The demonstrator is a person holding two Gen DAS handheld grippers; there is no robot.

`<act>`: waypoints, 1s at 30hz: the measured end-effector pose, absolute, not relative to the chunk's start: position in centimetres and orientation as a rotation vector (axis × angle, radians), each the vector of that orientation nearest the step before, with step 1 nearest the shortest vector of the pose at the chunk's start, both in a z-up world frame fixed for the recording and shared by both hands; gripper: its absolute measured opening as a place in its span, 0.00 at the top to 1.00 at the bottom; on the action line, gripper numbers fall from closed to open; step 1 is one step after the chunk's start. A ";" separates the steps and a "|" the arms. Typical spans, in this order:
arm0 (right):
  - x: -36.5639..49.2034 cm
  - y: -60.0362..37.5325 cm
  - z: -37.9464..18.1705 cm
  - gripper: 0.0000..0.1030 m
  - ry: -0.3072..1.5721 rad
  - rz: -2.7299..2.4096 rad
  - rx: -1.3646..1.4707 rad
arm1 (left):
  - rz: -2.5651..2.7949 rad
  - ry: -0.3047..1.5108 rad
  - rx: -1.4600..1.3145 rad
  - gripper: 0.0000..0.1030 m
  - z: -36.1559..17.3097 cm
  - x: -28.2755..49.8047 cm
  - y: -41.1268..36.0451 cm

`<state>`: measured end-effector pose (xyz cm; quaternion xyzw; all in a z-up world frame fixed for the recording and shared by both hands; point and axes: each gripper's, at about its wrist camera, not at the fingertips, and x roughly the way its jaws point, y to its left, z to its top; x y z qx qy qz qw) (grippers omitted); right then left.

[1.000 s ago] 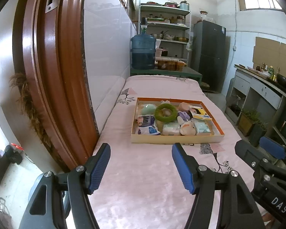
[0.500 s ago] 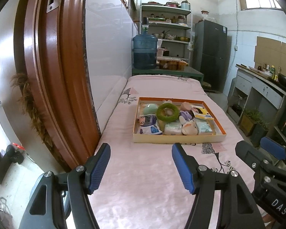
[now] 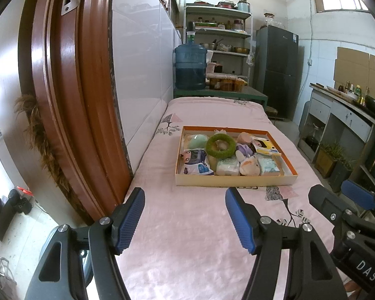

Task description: Organize soft objects

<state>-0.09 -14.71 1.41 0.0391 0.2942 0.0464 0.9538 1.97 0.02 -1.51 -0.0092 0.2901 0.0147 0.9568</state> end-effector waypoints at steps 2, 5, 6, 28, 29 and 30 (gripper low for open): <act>-0.1 -14.7 1.3 0.28 0.599 0.094 0.080 | 0.029 0.590 -0.019 0.35 -1.5 2.0 0.0; -0.1 -14.7 1.3 0.28 0.598 0.094 0.079 | 0.029 0.591 -0.019 0.35 -1.5 2.0 -0.1; -0.1 -14.7 1.3 0.28 0.599 0.094 0.080 | 0.030 0.591 -0.018 0.35 -1.5 2.0 0.0; -0.1 -14.4 0.6 0.28 0.604 0.101 0.084 | 0.030 0.591 -0.019 0.35 -1.5 1.9 0.0; -0.1 -14.4 0.6 0.28 0.604 0.100 0.084 | 0.031 0.590 -0.018 0.35 -1.5 1.9 0.0; -0.1 -14.4 0.6 0.28 0.605 0.101 0.084 | 0.032 0.589 -0.016 0.35 -1.5 1.9 0.0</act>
